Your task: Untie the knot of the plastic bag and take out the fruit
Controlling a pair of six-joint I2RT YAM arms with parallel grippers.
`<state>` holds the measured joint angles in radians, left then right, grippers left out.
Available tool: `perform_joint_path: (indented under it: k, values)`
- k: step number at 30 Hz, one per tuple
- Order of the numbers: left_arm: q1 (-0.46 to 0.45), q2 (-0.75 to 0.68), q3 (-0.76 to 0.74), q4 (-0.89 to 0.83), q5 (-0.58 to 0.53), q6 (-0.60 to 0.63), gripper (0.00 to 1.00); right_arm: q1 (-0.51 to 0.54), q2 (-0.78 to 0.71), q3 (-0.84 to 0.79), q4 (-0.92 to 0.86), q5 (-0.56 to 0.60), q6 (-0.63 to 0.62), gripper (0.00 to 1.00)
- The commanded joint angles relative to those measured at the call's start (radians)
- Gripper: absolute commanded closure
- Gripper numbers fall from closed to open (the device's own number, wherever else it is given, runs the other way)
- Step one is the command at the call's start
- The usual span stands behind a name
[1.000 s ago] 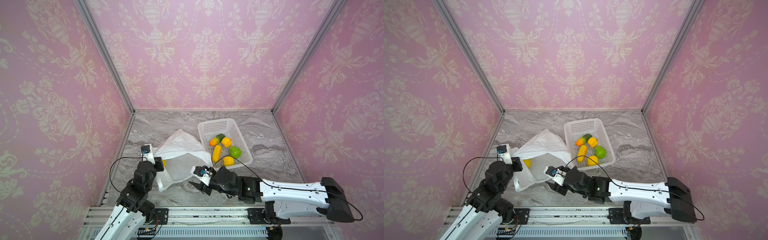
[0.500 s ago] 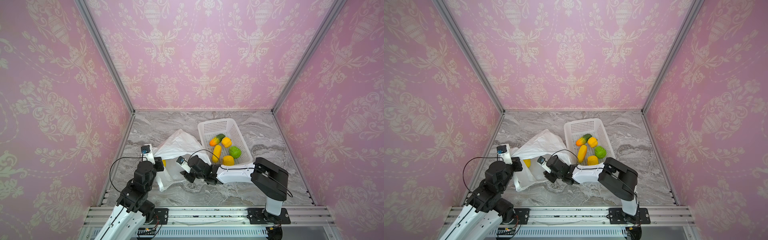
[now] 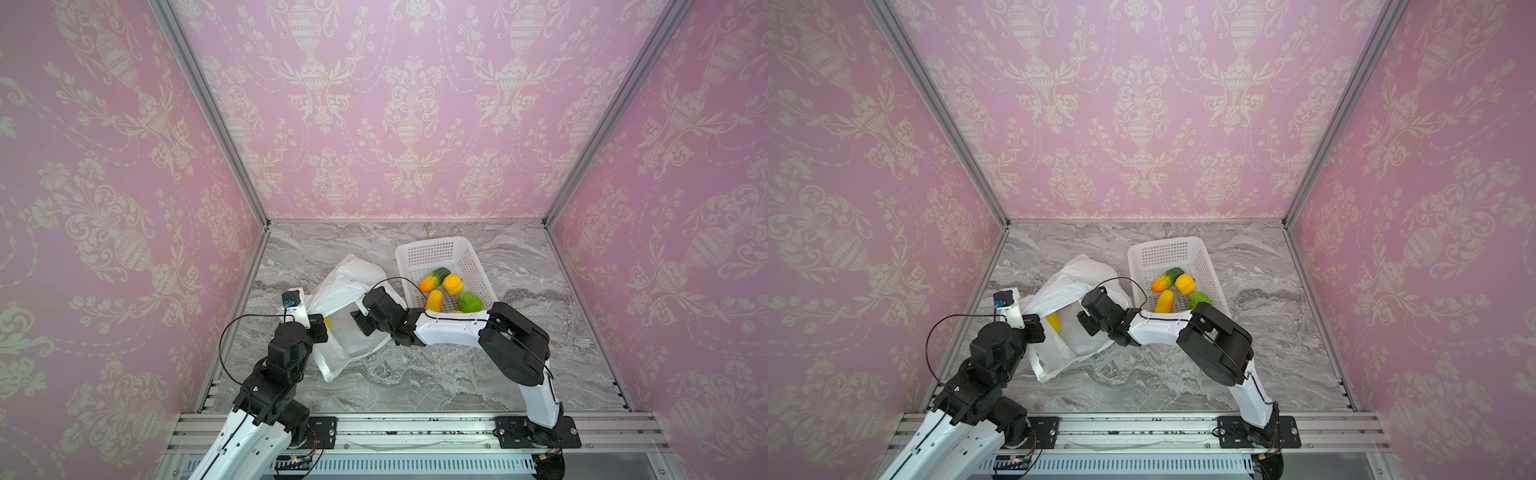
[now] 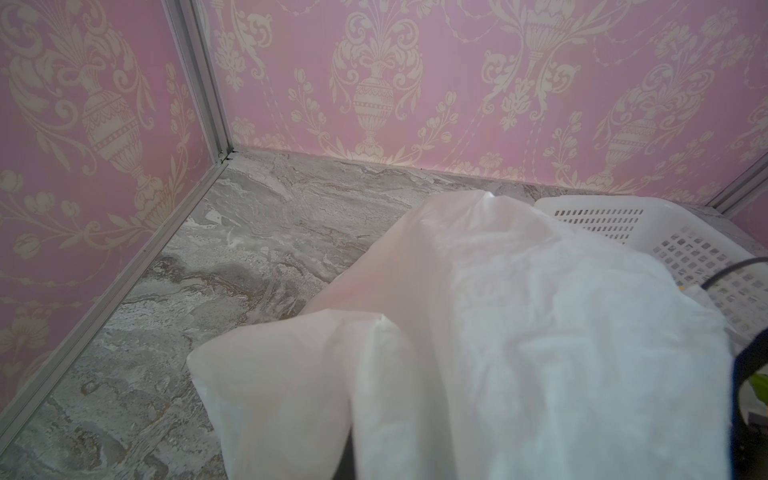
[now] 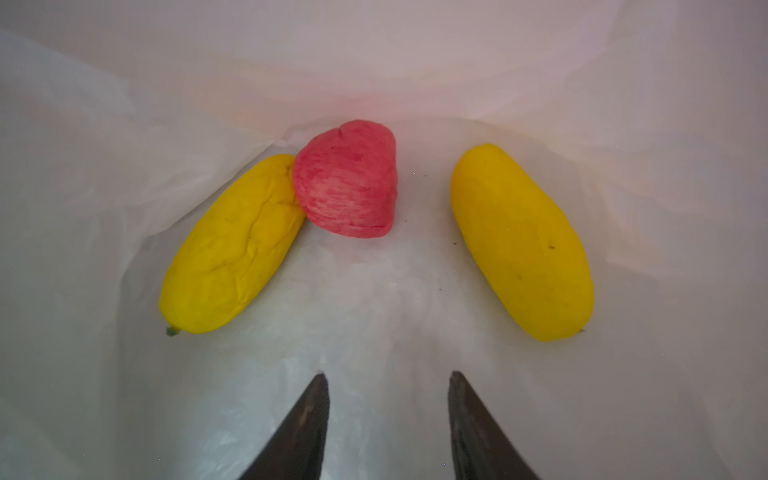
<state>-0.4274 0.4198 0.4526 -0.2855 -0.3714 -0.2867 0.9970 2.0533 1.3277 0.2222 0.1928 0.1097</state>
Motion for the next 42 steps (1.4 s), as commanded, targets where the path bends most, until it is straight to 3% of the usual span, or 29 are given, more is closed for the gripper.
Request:
perform_joint_path:
  k: [1,6,15,19,24,30,37,42]
  values:
    - [0.003,-0.004,-0.006,0.004,0.011,-0.006,1.0,0.007,0.03,0.034,0.009,0.085,0.023,0.42]
    - [0.003,-0.01,-0.009,0.008,0.016,-0.008,1.0,0.002,0.082,0.11,-0.007,0.191,0.011,0.21]
    - [0.003,0.003,-0.008,0.012,0.032,-0.007,1.0,-0.004,0.251,0.325,-0.079,0.129,-0.054,0.04]
    - [0.003,0.045,0.042,0.023,0.116,0.012,1.0,-0.005,0.313,0.449,-0.165,0.142,-0.09,0.01]
    - [0.003,0.216,0.193,0.017,0.25,-0.035,1.0,0.003,0.224,0.291,-0.058,0.149,-0.073,0.03]
    - [-0.025,0.444,0.366,-0.015,0.262,-0.035,1.0,0.059,0.021,-0.019,0.082,0.223,-0.07,0.1]
    - [-0.324,0.392,0.489,-0.184,-0.048,0.044,1.0,0.133,-0.111,-0.143,0.126,0.258,-0.066,0.12]
    - [-0.367,0.274,0.453,-0.3,-0.148,-0.018,1.0,0.147,-0.099,-0.106,0.105,0.285,-0.049,0.07]
